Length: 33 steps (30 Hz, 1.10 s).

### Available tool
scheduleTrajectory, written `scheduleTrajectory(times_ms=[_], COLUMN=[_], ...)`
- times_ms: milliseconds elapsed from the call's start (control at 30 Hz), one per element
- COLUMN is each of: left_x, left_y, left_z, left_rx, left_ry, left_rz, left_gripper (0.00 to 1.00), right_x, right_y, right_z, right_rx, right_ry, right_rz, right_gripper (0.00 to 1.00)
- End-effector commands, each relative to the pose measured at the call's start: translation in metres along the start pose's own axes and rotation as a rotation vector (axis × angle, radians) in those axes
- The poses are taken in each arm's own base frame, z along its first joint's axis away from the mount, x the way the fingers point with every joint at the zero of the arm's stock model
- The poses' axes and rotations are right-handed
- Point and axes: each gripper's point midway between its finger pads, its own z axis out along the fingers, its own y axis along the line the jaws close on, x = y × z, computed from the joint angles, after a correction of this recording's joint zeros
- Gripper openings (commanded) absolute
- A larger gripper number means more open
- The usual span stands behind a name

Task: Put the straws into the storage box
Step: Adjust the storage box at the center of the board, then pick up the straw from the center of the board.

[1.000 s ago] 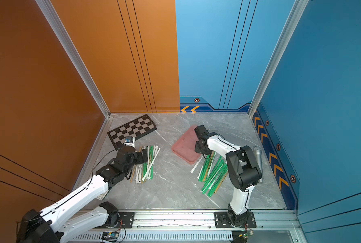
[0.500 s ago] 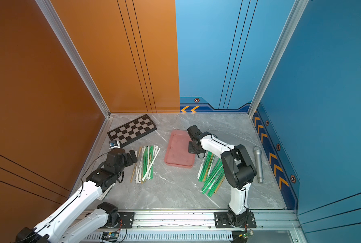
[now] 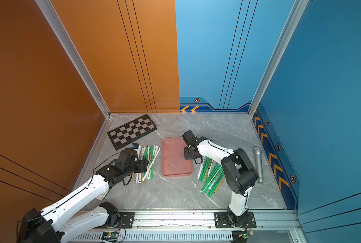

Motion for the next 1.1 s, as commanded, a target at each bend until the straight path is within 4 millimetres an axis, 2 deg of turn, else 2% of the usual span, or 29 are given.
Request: scheduleTrajectory(times_ms=[0, 133, 233, 467, 800, 1067], left_x=[0.012, 0.020, 0.025, 0.036, 0.040, 0.042], left_y=[-0.016, -0.017, -0.009, -0.009, -0.008, -0.008], left_z=[0.001, 0.006, 0.010, 0.023, 0.039, 0.051], left_rx=[0.037, 0.024, -0.017, -0.031, -0.049, -0.065], left_ry=[0.083, 0.139, 0.187, 0.279, 0.337, 0.379], left_rz=[0.103, 0.113, 0.115, 0.116, 0.143, 0.171], left_gripper=[0.63, 0.57, 0.53, 0.48, 0.40, 0.32], right_x=[0.015, 0.006, -0.002, -0.002, 0.006, 0.016], right_y=[0.000, -0.007, -0.018, -0.054, -0.095, -0.117], right_z=[-0.009, -0.026, -0.038, -0.045, -0.056, -0.064], right_rx=[-0.012, -0.012, 0.006, 0.035, 0.051, 0.045], right_ry=[0.041, -0.013, -0.059, -0.078, -0.118, -0.143], right_rz=[0.020, 0.058, 0.084, 0.172, 0.276, 0.345], right_gripper=[0.07, 0.28, 0.35, 0.36, 0.34, 0.31])
